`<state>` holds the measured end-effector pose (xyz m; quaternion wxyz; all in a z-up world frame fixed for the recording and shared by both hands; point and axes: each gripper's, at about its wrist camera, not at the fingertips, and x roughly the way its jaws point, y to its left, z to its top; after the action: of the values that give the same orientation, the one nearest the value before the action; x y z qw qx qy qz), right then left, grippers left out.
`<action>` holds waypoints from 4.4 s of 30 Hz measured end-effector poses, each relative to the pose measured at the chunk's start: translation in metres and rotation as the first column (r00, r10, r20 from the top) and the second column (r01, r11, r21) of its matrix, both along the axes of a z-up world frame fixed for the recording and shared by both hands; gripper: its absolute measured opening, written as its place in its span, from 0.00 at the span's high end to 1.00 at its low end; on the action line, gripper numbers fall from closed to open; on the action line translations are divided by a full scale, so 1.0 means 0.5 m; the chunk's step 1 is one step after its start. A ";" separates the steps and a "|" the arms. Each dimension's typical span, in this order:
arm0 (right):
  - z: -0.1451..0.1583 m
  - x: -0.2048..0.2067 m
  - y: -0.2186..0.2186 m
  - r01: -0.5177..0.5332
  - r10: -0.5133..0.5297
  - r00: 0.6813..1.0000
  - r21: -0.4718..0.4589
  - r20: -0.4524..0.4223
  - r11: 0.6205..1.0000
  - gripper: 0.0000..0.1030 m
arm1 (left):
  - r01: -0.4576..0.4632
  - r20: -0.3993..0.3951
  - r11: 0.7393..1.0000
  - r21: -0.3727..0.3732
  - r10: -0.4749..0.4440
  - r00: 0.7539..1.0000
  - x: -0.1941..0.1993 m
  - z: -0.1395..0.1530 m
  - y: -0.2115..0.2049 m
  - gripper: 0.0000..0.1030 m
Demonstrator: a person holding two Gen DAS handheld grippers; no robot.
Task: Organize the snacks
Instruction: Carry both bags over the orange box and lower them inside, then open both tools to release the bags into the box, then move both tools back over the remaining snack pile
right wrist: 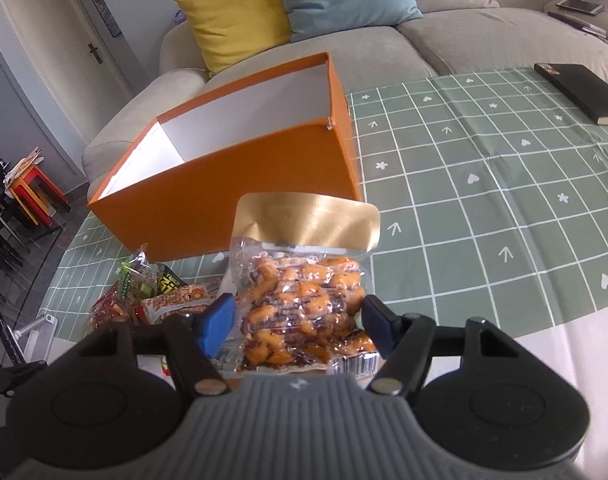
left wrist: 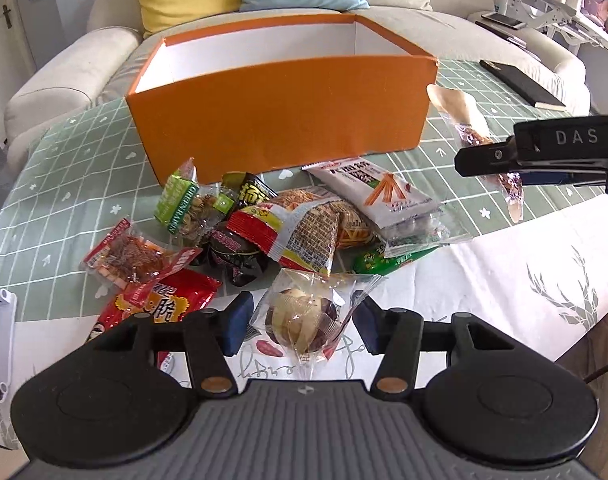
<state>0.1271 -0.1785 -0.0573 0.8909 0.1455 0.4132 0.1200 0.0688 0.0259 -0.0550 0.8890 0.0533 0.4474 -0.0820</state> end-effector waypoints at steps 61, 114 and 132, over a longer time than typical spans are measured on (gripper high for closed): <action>0.025 0.469 0.238 -0.294 0.241 0.946 -0.255 -0.218 0.921 0.53 | -0.120 -0.123 0.985 0.121 0.135 0.983 0.477 0.036 0.070 0.40; 0.128 -0.094 0.102 -0.027 0.095 0.968 -0.281 0.231 0.959 0.34 | -0.206 0.137 0.973 -0.103 0.219 0.966 0.007 0.112 0.071 0.21; 0.005 -0.097 0.149 -0.160 0.195 0.979 -0.369 0.059 0.916 0.34 | -0.231 0.020 0.958 -0.171 0.238 0.971 -0.009 0.020 0.104 0.25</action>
<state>0.0788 -0.1040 -0.0546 0.9064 -0.0649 0.3971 0.1288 0.0646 0.0778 -0.0452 0.9026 -0.0733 0.4239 -0.0121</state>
